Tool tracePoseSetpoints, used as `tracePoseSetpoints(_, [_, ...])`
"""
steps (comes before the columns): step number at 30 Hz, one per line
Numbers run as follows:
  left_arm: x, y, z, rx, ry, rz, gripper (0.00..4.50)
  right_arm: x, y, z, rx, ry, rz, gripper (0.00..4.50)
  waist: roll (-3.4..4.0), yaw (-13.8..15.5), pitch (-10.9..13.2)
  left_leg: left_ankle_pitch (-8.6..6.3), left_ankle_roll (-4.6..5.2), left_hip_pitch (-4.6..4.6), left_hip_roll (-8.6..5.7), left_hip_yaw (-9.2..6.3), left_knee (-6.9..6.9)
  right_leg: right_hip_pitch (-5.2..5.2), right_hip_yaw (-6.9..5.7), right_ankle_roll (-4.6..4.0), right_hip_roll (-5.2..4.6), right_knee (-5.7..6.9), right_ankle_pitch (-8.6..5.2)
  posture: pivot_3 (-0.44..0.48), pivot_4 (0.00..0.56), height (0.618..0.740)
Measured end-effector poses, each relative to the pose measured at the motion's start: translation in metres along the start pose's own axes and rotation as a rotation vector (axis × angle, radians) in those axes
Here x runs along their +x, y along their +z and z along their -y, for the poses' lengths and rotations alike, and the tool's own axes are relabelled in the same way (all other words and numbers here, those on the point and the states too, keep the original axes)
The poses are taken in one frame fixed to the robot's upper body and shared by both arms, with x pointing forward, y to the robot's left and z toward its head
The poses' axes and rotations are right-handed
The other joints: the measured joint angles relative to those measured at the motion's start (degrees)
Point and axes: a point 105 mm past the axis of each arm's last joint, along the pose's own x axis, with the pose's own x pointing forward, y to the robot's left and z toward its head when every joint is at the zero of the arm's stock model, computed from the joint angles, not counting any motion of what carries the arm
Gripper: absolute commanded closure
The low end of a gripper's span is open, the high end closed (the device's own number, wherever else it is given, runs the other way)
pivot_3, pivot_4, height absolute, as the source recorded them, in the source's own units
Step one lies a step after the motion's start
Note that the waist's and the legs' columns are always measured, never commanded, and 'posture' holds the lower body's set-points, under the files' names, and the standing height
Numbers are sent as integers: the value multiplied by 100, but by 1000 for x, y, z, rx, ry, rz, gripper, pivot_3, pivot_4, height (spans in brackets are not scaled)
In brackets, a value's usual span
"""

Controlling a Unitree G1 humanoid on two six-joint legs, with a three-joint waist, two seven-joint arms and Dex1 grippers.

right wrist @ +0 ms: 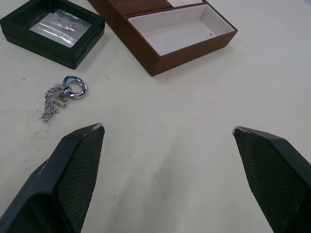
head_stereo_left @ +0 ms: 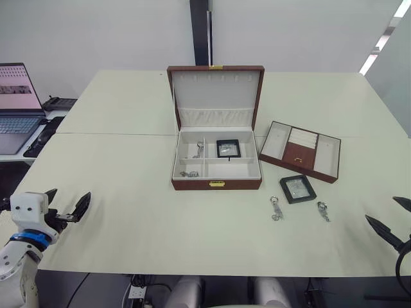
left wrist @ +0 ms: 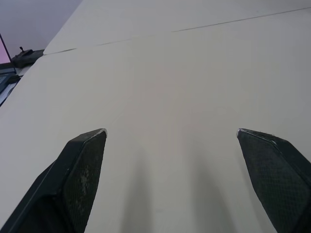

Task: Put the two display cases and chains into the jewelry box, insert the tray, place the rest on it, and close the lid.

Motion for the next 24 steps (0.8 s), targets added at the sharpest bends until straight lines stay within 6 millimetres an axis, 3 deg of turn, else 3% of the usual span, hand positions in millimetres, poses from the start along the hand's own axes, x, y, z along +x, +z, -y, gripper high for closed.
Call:
tracePoseSetpoints(6, [-1, 11, 6, 50, -83, 6, 55, 0, 0, 0, 16, -3, -4, 0, 0, 0, 0, 0, 0, -1, 1, -1, -1, 0, -1, 0, 0, -1, 0, 0, 150, 740])
tracePoseSetpoints(11, [0, 26, 22, 118, -245, 15, 55, 2, 5, 4, -2, -13, 5, 0, 5, -1, -1, 0, 0, -1, 1, 0, -1, 0, -1, 0, 0, -2, 0, 0, 150, 740])
tracePoseSetpoints(18, [-8, 27, 76, 170, -586, -7, 55, 4, 8, 8, -36, -38, 2, 0, 8, 2, 1, -1, 1, -3, 2, 0, -2, 1, -2, -1, -1, -5, 0, 0, 150, 740])
tracePoseSetpoints(24, [-9, 45, 106, 199, -754, 46, 55, 4, 11, 4, -62, -28, -1, 0, 10, -2, 1, -1, 2, -3, 1, 1, -3, 2, -1, -1, 0, -6, 0, 0, 150, 740])
